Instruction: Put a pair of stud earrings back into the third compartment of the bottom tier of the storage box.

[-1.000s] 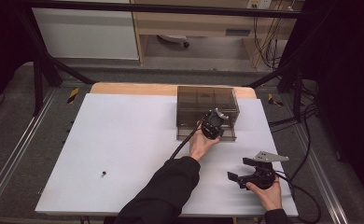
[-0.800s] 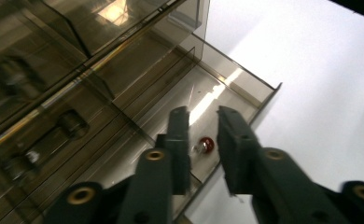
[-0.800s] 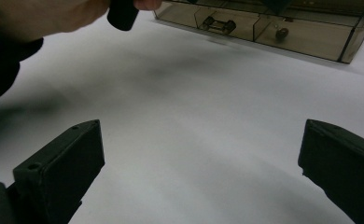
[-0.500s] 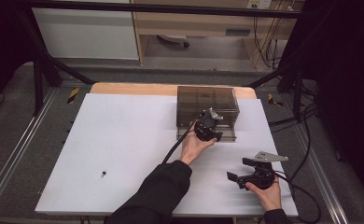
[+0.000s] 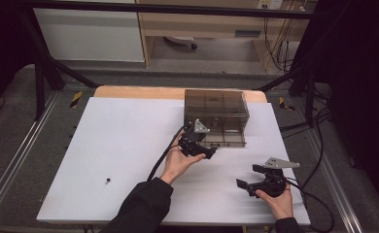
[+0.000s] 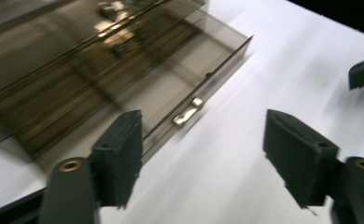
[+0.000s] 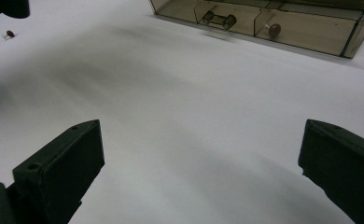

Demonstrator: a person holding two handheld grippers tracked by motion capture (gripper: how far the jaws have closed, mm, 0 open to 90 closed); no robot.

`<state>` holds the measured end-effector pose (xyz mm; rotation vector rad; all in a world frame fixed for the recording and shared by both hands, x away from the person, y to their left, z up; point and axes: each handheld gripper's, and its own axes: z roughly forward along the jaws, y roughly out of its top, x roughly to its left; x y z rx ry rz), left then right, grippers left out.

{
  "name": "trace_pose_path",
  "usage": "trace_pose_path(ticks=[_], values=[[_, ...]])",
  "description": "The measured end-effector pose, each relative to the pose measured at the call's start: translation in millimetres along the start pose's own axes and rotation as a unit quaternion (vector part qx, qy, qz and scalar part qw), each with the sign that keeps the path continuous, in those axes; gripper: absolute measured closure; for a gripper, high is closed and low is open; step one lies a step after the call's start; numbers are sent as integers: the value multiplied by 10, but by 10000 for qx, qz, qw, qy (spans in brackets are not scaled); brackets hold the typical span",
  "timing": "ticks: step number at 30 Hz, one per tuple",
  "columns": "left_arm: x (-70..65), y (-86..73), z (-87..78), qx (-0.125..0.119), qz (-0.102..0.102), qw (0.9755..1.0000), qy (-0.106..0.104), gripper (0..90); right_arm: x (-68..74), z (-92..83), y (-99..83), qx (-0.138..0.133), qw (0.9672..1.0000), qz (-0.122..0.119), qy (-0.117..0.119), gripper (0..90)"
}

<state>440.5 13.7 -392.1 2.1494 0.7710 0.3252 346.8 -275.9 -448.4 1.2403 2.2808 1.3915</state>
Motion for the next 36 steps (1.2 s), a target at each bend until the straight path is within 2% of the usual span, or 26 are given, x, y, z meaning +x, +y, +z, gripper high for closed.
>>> trace_pose_path(ticks=[5,8,11,14,19,23,28,36], values=[[87,-141,-244,-135,-18,9998,144,200,0,1,-1,21,10000,1,-12,7],[149,-240,-369,-177,-111,9996,203,165,6,4,-4,33,10000,11,-16,7],[211,-348,-491,-172,-249,9994,154,127,4,1,-4,51,10000,3,-34,7],[272,-450,-624,-166,-321,9991,223,112,4,3,-4,48,10000,11,-39,7],[383,-611,-871,-176,-368,9986,341,104,3,6,-6,56,10000,1,-47,7],[469,-731,-1045,-131,-365,9977,549,95,3,9,-7,73,10000,1,-56,7],[573,-949,-1221,-68,-414,9967,692,91,3,6,-6,69,10000,9,-71,7],[715,-1304,-1511,-59,-641,9931,980,91,2,12,-8,82,9999,-2,-84,7]])
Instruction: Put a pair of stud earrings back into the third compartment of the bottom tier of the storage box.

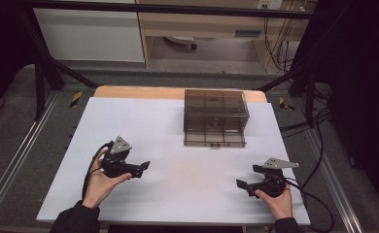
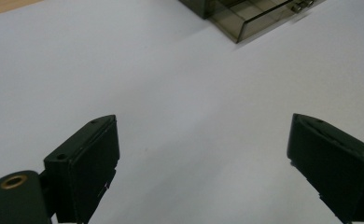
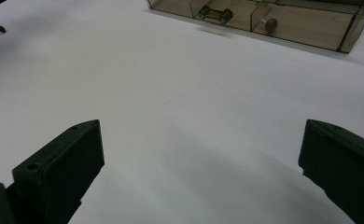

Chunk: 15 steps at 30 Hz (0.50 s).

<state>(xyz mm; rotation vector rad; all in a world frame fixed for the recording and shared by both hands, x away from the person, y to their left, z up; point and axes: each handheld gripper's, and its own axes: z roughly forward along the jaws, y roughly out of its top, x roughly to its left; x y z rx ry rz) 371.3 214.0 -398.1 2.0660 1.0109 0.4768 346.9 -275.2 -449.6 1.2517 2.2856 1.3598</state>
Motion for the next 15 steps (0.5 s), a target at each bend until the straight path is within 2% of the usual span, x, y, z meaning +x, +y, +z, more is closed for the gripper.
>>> trace_pose_path(ticks=[4,9,15], values=[[97,-171,-84,81,-85,9998,158,91,-1,1,0,14,10000,-8,-13,7],[191,-355,-169,185,-159,9994,241,91,2,4,0,32,10000,16,-21,7],[207,-509,-281,263,-158,9991,288,92,-1,7,-2,44,10000,2,-22,7]])
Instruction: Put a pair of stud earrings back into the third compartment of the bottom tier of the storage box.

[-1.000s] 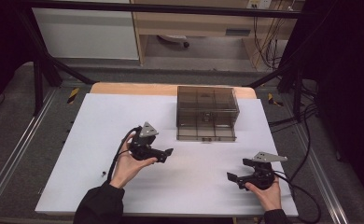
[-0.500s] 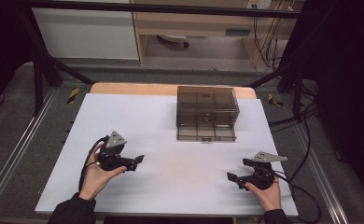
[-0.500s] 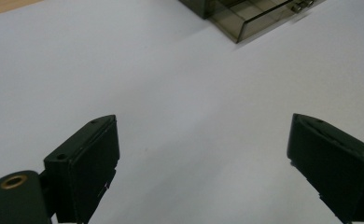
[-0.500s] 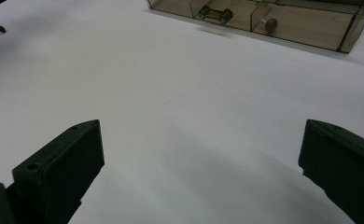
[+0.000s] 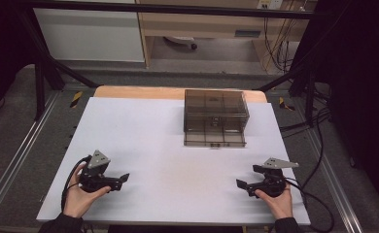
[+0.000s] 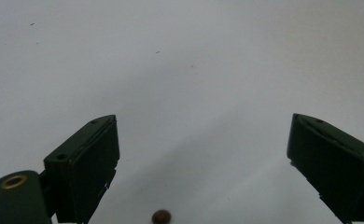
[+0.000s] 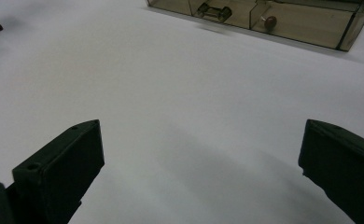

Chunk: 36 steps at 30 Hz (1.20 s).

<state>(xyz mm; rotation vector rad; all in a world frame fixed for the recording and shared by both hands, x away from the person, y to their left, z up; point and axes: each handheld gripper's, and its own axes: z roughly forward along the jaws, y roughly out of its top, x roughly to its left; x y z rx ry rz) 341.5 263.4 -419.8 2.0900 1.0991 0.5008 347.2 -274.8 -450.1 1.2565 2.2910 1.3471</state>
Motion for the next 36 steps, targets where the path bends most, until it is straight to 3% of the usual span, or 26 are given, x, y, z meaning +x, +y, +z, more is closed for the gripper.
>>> trace_pose_path(ticks=[9,23,29,36], values=[[77,-142,-101,134,-121,9998,17,164,3,3,-2,23,10000,0,5,7],[156,-276,-118,364,-403,9983,195,398,3,-3,-3,30,10000,-5,-12,6],[183,-326,-80,511,-394,9975,279,524,3,-7,-2,21,10000,-11,-1,6],[174,-335,-75,584,-401,9972,227,650,2,-7,-2,14,10000,-12,-15,7]])
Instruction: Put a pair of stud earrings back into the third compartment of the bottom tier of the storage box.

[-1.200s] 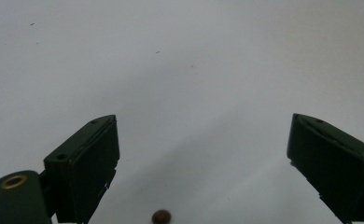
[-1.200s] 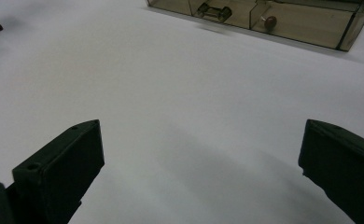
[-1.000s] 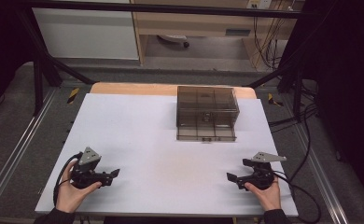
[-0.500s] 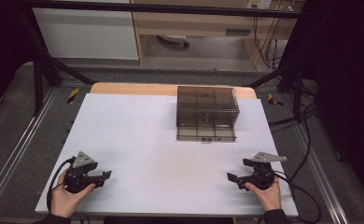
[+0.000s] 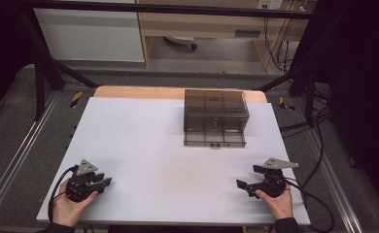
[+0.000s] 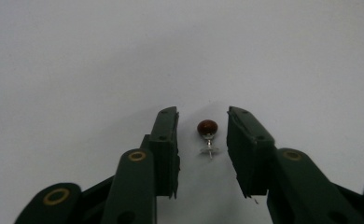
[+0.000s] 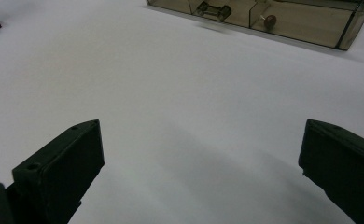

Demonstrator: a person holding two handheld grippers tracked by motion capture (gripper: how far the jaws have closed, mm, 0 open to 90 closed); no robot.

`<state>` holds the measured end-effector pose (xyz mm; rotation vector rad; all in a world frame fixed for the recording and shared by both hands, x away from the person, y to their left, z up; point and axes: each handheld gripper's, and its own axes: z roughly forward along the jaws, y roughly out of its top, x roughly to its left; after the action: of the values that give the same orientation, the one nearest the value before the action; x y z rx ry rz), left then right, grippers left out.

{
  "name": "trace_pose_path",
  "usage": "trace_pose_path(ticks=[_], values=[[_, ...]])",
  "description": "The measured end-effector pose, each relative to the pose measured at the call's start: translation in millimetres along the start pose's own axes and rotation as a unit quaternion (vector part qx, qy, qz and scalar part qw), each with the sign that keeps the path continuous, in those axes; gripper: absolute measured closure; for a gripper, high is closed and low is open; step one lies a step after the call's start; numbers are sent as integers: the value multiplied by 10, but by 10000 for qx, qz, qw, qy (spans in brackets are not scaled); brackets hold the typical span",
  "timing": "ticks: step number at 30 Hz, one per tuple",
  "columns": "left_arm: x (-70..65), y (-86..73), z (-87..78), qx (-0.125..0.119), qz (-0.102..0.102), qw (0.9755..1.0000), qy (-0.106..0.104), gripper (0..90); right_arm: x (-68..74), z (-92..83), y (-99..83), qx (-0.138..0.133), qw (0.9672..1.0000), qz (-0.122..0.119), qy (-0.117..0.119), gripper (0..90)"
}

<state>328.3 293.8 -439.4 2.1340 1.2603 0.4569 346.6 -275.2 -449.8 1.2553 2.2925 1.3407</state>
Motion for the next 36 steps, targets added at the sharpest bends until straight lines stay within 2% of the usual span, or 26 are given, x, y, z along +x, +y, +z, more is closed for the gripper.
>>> trace_pose_path(ticks=[5,8,17,25,30,36], values=[[4,-2,-4,12,34,10000,45,715,0,1,0,13,10000,0,3,6],[-2,-8,12,22,21,10000,-16,746,0,2,0,15,10000,0,4,6],[4,-14,22,41,5,10000,-3,810,-1,1,0,4,10000,-2,-1,6],[11,-10,16,40,-30,10000,-28,820,0,1,1,4,10000,-2,5,6],[11,4,-24,-111,-40,9999,-24,822,-1,0,1,-3,10000,-9,-4,6],[2,25,-41,-157,-22,9999,-33,823,2,0,1,10,10000,3,12,6]])
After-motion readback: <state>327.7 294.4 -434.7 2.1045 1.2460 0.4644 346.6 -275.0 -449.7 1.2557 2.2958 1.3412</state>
